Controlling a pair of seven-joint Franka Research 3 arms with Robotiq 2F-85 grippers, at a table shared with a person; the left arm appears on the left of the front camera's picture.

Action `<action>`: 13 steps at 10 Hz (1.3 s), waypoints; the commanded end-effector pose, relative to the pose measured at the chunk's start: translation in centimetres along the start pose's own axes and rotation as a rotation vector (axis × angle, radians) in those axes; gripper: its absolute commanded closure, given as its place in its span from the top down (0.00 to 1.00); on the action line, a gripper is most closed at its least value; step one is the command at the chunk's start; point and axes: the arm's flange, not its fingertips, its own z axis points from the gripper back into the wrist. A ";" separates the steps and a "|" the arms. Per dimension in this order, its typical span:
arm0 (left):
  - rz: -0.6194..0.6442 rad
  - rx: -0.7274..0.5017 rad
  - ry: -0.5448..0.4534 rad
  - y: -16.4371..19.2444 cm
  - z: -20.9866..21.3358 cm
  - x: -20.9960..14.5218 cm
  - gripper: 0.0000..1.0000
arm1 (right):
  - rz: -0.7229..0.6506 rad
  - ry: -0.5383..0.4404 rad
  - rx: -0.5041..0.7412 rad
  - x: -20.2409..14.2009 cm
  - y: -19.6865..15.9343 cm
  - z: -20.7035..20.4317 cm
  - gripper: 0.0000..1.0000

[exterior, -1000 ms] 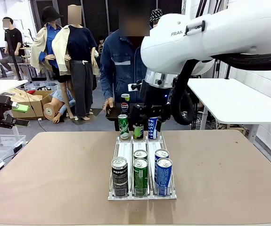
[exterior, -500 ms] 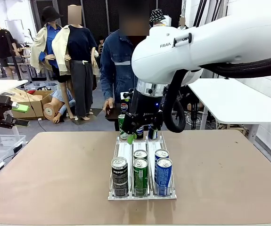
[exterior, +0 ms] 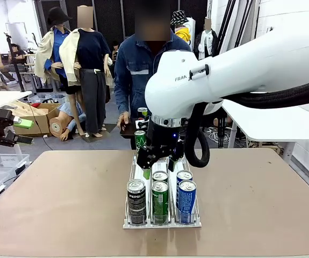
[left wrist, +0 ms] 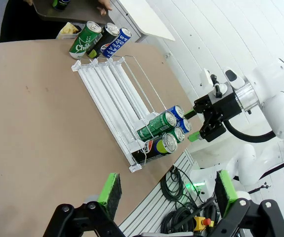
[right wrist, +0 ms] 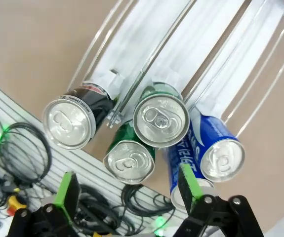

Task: Retrieve and hand over the desired beverage to the person.
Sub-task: Pick up another can of the same type that the person held from the Automatic Can Dispenser.

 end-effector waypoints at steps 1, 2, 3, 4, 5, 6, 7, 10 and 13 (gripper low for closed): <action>-0.006 0.004 0.006 -0.1 0.3 -0.2 1.00 | -0.023 -0.016 -0.032 -0.8 0.5 -0.9 1.00; -0.006 0.004 0.006 -0.1 0.3 -0.2 1.00 | -0.021 -0.029 -0.025 -1.0 0.5 -1.1 1.00; -0.006 0.004 0.006 -0.1 0.3 -0.2 1.00 | -0.021 -0.046 -0.007 -1.1 0.3 -1.3 1.00; -0.006 0.004 0.006 -0.1 0.3 -0.2 1.00 | -0.022 -0.051 -0.008 -1.1 0.2 -1.5 1.00; -0.006 0.004 0.006 -0.1 0.3 -0.2 1.00 | -0.029 -0.041 -0.017 -0.9 0.0 -2.0 1.00; -0.006 0.004 0.006 -0.1 0.3 -0.2 1.00 | -0.031 -0.032 -0.023 -0.8 -0.1 -2.4 1.00; -0.006 0.004 0.006 -0.1 0.3 -0.2 1.00 | -0.034 -0.031 -0.033 -0.7 -0.2 -2.7 1.00; -0.006 0.004 0.006 -0.1 0.3 -0.2 1.00 | -0.035 -0.033 -0.037 -0.5 -0.1 -2.7 1.00; -0.006 0.004 0.006 -0.1 0.3 -0.2 1.00 | -0.045 -0.007 -0.070 -0.5 -0.2 -3.8 1.00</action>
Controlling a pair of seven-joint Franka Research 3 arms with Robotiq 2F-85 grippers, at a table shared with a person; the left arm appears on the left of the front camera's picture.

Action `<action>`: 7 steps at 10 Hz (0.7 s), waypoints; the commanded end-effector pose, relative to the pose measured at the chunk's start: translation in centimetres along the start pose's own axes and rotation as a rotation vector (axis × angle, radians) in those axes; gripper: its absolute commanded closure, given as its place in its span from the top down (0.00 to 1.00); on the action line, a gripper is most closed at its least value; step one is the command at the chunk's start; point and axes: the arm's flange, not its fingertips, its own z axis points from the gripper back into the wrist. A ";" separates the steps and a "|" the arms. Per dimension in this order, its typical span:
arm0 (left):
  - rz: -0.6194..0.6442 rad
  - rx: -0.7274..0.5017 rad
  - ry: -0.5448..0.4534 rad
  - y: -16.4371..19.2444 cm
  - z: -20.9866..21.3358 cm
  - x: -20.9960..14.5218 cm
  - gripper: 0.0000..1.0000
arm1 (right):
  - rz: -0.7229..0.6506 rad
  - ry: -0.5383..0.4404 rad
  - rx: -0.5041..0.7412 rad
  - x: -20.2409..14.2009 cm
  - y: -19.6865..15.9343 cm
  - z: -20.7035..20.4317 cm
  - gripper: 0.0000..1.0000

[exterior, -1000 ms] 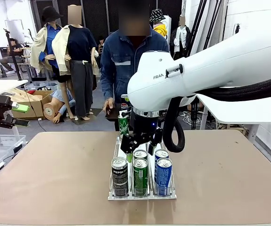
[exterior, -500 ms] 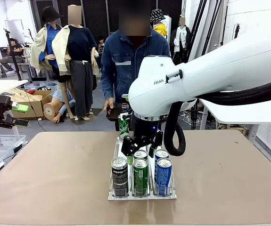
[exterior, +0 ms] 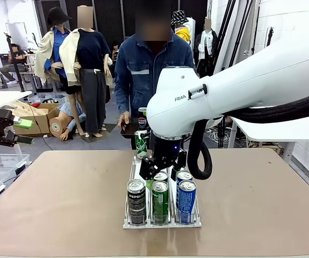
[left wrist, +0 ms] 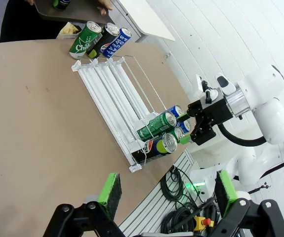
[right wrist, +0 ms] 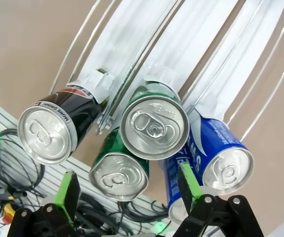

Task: Retrieve and hand over the desired beverage to the person.
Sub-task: Pick up another can of the same type that the person held from the Automatic Can Dispenser.

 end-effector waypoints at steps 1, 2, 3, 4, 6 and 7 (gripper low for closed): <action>-0.006 0.004 0.006 -0.1 0.3 -0.2 1.00 | -0.025 -0.003 -0.034 0.0 0.2 -1.2 1.00; -0.006 0.004 0.006 -0.1 0.3 -0.2 1.00 | -0.024 -0.008 -0.030 0.1 0.2 -1.2 1.00; -0.006 0.004 0.006 -0.1 0.3 -0.2 1.00 | -0.019 -0.012 -0.021 0.1 0.2 -1.2 1.00; -0.006 0.004 0.006 -0.1 0.3 -0.2 1.00 | -0.018 -0.017 -0.020 0.1 0.2 -1.3 1.00; -0.006 0.004 0.006 -0.1 0.3 -0.2 1.00 | -0.024 -0.002 -0.018 0.2 0.0 -2.0 1.00; -0.006 0.004 0.006 -0.1 0.3 -0.2 1.00 | -0.024 0.004 -0.019 0.2 0.1 -2.1 1.00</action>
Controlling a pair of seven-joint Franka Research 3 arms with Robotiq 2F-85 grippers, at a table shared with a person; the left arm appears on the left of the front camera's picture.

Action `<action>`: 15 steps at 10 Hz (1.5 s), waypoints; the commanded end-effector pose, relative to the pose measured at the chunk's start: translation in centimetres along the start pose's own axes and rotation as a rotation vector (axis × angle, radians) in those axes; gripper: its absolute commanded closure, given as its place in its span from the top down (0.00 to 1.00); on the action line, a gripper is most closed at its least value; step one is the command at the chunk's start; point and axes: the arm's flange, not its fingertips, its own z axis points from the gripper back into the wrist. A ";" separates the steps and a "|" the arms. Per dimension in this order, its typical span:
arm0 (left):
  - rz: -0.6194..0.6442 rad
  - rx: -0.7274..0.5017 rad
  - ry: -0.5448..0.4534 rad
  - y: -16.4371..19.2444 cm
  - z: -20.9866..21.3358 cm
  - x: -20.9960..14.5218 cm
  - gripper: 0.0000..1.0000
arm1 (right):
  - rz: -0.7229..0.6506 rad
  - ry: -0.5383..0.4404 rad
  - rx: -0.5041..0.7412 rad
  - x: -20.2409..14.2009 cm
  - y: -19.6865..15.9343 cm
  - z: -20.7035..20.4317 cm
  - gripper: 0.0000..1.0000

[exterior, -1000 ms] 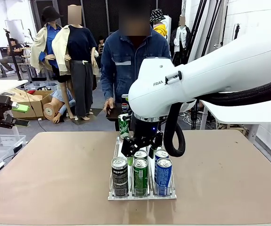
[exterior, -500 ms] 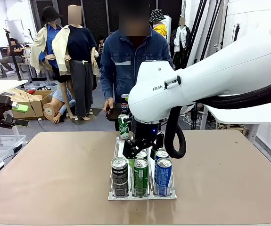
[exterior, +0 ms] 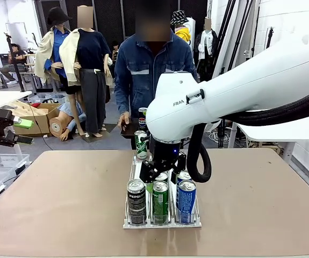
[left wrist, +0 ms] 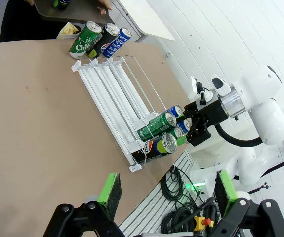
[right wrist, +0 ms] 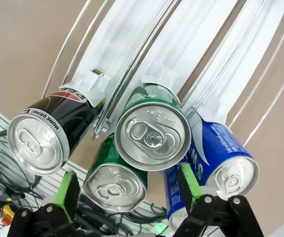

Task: Retrieve and hand over the desired beverage to the person.
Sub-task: Pick up another can of the same type that the person held from the Automatic Can Dispenser.

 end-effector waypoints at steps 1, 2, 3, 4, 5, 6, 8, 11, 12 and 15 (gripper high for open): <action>-0.006 0.004 0.006 -0.1 0.3 -0.2 1.00 | -0.018 -0.008 -0.023 -0.1 0.3 -0.8 1.00; -0.006 0.004 0.006 -0.1 0.3 -0.2 1.00 | -0.018 0.000 -0.026 -0.1 0.2 -0.8 1.00; -0.006 0.004 0.006 -0.1 0.3 -0.2 1.00 | -0.016 0.005 -0.022 0.0 0.2 -0.8 1.00; -0.006 0.004 0.006 -0.1 0.3 -0.2 1.00 | -0.014 0.011 -0.024 0.0 0.2 -0.9 1.00; -0.006 0.004 0.006 -0.1 0.3 -0.2 1.00 | -0.012 0.017 -0.013 0.1 0.1 -0.9 1.00; -0.006 0.004 0.006 -0.1 0.3 -0.2 1.00 | -0.008 0.021 -0.009 0.1 0.1 -0.9 1.00; -0.006 0.004 0.006 -0.1 0.3 -0.2 1.00 | 0.024 0.011 0.007 0.1 0.0 -0.7 1.00; -0.006 0.004 0.006 -0.1 0.3 -0.2 1.00 | -0.001 0.019 0.003 0.0 -0.1 -0.8 1.00; -0.006 0.004 0.006 -0.1 0.3 -0.2 1.00 | -0.001 0.019 0.003 0.0 -0.1 -0.8 1.00; -0.006 0.004 0.006 -0.1 0.3 -0.2 1.00 | -0.001 0.019 0.003 0.0 -0.1 -0.8 1.00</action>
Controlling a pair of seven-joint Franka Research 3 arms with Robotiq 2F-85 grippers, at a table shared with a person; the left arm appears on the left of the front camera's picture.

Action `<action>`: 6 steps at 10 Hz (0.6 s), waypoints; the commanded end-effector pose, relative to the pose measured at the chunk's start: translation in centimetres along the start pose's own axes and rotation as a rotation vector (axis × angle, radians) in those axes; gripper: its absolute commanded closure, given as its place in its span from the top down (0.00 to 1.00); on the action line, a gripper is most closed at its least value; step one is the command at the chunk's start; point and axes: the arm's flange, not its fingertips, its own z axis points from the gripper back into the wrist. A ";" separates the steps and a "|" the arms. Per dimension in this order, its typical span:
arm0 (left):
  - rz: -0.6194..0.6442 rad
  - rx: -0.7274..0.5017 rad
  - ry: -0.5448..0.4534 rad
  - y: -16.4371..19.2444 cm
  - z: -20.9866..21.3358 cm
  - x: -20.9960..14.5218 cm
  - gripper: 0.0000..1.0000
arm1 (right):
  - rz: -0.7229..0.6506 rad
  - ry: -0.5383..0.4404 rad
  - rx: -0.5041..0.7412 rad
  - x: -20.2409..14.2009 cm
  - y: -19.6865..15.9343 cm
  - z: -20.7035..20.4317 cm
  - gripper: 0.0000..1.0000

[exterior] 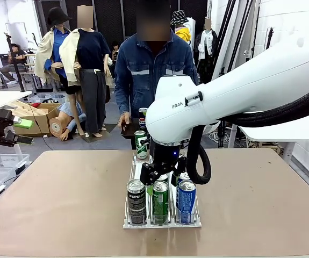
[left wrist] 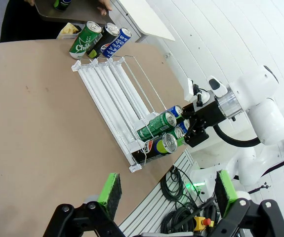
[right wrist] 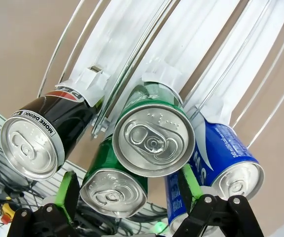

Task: Retrieve and hand over the desired beverage to the person.
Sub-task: Pick up another can of the same type that the person held from the Automatic Can Dispenser.

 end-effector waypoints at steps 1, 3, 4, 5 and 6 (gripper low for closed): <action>-0.006 0.003 0.006 -0.1 0.3 -0.2 1.00 | -0.003 0.001 0.000 0.0 0.0 0.0 1.00; -0.006 0.003 0.006 -0.1 0.3 -0.2 1.00 | -0.003 0.001 0.000 0.0 0.0 0.0 1.00; -0.006 0.003 0.006 -0.1 0.3 -0.2 1.00 | -0.003 0.001 0.000 0.0 0.0 0.0 1.00; -0.006 0.003 0.006 -0.1 0.3 -0.2 1.00 | 0.000 0.000 0.000 0.0 0.0 0.0 1.00; -0.006 0.003 0.006 -0.1 0.3 -0.2 1.00 | -0.006 -0.003 0.001 0.1 0.0 0.0 1.00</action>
